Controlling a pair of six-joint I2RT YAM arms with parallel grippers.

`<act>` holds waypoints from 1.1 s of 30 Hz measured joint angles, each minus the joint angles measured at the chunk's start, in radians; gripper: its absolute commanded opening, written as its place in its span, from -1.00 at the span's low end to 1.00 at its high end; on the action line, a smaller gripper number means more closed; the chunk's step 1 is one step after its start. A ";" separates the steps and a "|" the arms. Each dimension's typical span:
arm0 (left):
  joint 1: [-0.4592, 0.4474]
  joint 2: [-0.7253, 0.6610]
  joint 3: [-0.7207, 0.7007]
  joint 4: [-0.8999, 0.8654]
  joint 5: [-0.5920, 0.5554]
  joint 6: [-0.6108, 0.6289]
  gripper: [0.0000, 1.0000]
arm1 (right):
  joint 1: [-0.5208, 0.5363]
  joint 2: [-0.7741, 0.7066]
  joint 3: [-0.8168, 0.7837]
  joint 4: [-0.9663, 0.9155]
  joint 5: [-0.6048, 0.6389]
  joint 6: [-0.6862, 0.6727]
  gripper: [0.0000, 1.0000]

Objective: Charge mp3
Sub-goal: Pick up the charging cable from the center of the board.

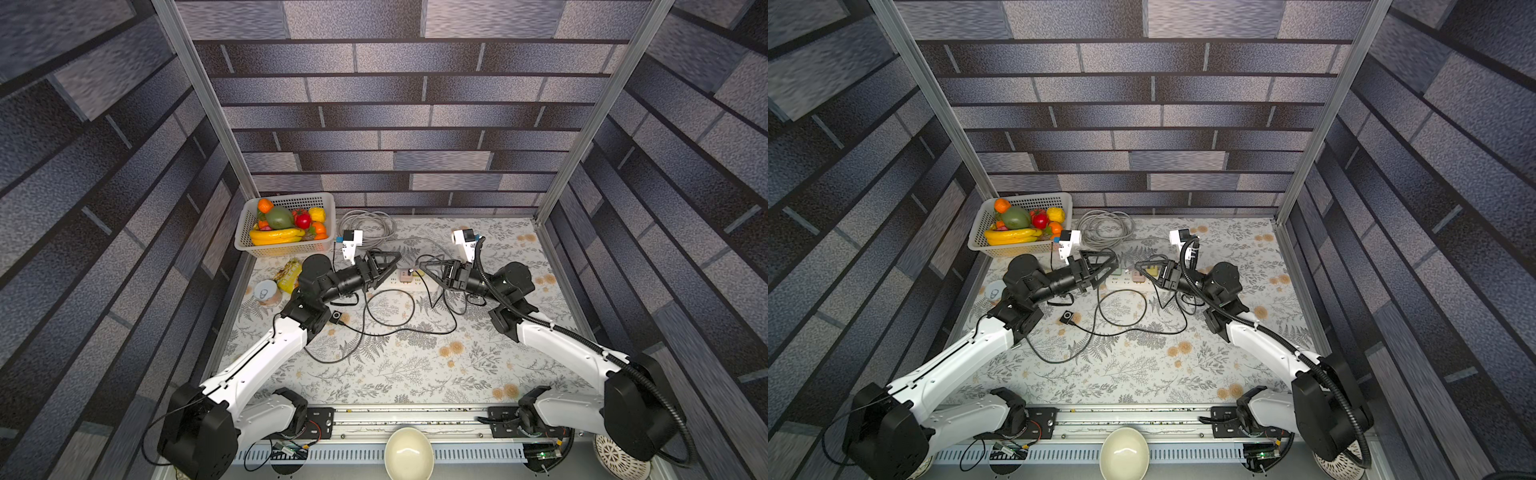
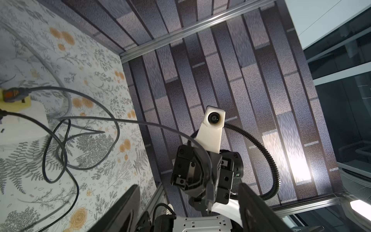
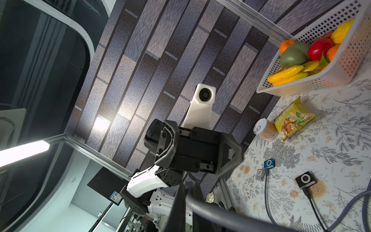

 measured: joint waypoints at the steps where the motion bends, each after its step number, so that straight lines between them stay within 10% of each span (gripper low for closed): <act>1: -0.004 -0.005 -0.001 0.013 -0.002 -0.002 0.40 | 0.000 -0.004 0.000 -0.005 0.003 -0.005 -1.00; 33: -0.127 0.128 -0.037 0.233 -0.051 -0.045 -0.81 | 0.013 0.023 -0.017 -0.008 0.053 0.012 -1.00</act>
